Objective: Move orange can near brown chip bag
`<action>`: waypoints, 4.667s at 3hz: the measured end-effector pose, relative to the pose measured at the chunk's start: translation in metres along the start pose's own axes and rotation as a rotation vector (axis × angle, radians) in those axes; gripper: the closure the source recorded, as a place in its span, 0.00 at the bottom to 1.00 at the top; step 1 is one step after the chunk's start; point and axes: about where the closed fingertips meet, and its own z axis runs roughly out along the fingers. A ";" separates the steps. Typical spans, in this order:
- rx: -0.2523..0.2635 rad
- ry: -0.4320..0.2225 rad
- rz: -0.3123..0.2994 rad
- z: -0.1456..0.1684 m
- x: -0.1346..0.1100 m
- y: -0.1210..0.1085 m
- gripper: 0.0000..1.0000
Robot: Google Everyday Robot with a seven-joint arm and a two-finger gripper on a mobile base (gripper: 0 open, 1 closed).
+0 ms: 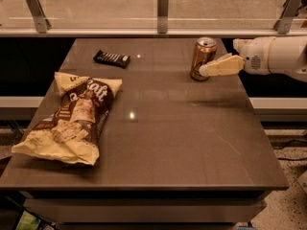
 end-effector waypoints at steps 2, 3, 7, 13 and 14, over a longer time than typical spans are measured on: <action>-0.027 -0.082 0.000 0.029 0.001 -0.009 0.00; -0.045 -0.105 0.002 0.043 0.001 -0.012 0.00; -0.062 -0.104 0.000 0.052 -0.001 -0.005 0.87; -0.124 -0.060 -0.067 0.026 -0.035 0.083 1.00; -0.136 -0.063 -0.069 0.018 -0.033 0.113 1.00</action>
Offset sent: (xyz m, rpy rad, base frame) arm 0.0409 0.0136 -0.0178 0.0999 -0.0768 0.0377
